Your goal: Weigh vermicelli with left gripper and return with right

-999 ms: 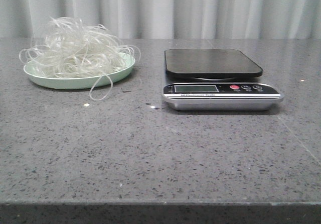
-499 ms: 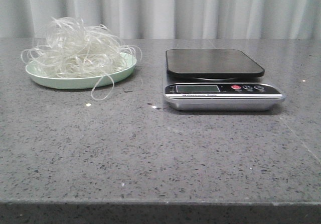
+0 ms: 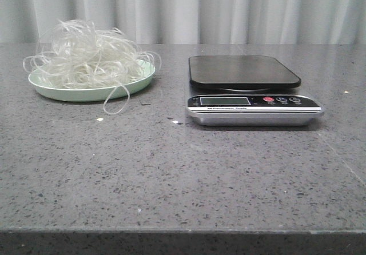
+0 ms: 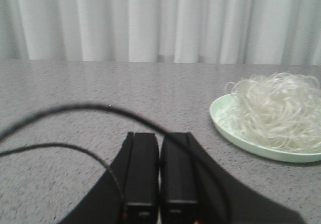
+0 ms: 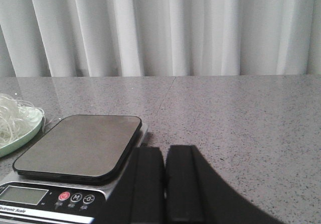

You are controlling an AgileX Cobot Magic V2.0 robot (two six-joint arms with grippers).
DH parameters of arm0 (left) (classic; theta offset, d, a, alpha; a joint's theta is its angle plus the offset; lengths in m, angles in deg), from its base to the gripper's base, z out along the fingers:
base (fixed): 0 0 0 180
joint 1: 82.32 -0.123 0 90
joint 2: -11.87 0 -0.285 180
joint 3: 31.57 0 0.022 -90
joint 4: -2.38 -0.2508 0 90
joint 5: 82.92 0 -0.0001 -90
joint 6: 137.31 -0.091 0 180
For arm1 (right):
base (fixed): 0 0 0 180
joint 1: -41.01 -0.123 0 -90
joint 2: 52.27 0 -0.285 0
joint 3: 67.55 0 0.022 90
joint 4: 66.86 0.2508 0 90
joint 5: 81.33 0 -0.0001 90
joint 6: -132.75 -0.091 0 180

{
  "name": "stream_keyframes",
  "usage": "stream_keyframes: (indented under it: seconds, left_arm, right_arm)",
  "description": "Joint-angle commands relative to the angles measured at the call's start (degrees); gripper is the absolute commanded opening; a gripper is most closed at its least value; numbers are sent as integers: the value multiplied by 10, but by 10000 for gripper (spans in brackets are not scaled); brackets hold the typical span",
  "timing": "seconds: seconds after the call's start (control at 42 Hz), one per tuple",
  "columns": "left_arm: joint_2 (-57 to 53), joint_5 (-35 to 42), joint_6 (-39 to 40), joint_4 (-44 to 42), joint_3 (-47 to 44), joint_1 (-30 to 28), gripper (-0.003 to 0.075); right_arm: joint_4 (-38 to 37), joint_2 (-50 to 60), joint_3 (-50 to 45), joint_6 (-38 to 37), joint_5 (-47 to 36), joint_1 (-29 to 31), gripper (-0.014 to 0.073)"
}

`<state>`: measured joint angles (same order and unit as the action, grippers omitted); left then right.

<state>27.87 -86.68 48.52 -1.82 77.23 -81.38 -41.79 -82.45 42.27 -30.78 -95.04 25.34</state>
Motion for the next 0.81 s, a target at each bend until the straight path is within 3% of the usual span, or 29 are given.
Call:
stream_keyframes:
  seconds: [0.0,0.095,0.166,0.285,0.785]
  left_arm:
    - [-34,54,-4,14,-17,-7,136]
    - [-80,54,-15,18,-62,-7,136]
    - [-97,8,-24,17,-66,-7,136]
    - [-97,3,-105,19,-66,-7,136]
    - [-97,6,-105,52,-66,-7,136]
  right_arm:
    - [-3,-1,15,0,-43,2,150]
    - [-3,-1,15,0,-43,2,150]
    - [-3,-1,15,0,-43,2,150]
    - [-3,-1,15,0,-42,2,150]
    - [-3,-1,15,0,-42,2,150]
